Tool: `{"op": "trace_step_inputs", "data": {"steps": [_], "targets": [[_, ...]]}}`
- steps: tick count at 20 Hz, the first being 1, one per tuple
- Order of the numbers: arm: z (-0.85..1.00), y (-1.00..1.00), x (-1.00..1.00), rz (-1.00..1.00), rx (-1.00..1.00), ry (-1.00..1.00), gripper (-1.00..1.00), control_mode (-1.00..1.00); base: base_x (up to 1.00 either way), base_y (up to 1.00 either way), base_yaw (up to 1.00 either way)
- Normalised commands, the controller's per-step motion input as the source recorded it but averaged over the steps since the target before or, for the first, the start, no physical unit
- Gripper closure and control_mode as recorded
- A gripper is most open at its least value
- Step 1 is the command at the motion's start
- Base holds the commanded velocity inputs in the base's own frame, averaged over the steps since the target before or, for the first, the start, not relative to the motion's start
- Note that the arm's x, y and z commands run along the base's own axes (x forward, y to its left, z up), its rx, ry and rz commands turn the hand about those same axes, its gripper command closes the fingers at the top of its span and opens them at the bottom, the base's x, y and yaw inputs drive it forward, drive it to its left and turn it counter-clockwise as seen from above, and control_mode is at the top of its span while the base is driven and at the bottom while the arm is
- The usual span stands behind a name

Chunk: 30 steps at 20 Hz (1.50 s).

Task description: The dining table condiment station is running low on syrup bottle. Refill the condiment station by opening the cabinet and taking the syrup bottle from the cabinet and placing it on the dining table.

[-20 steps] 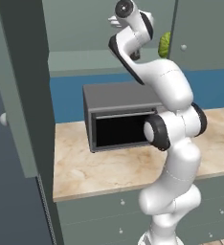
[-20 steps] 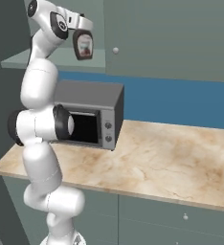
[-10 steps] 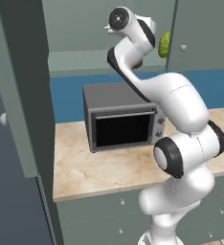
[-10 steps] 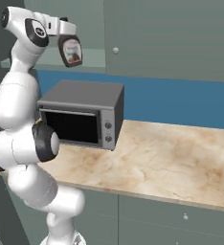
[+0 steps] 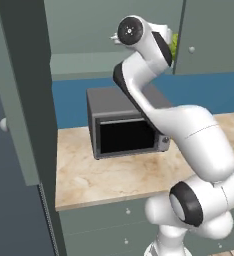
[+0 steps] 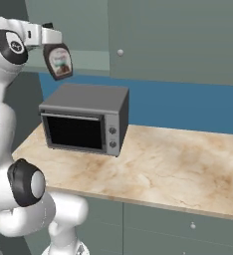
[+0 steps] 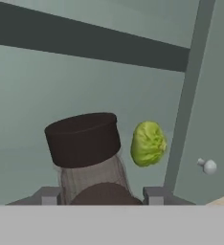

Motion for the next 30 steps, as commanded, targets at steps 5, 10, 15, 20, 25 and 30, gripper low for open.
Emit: {"op": "trace_step_inputs", "data": {"steps": [5, 10, 15, 20, 25, 30], "targets": [[-0.6, -0.26, -1.0, 0.09, 0.02, 0.01, 1.0, -1.0, 0.0, 0.0, 0.0], [-0.92, -0.43, -1.0, 0.19, 0.12, 0.0, 1.0, -1.0, 0.0, 0.0, 0.0], [-0.43, -0.12, -1.0, 0.25, 0.1, 0.0, 1.0, -1.0, 0.0, 0.0, 0.0], [-0.02, -0.35, -1.0, 0.37, 0.13, 0.01, 1.0, -1.0, 0.0, 0.0, 0.0], [0.0, -0.34, -0.6, 0.31, 0.08, 0.14, 1.0, -1.0, 0.0, 0.0, 0.0], [-0.04, 0.0, -0.04, 0.11, 0.0, 0.04, 1.0, -1.0, 0.0, 0.0, 0.0]]}}
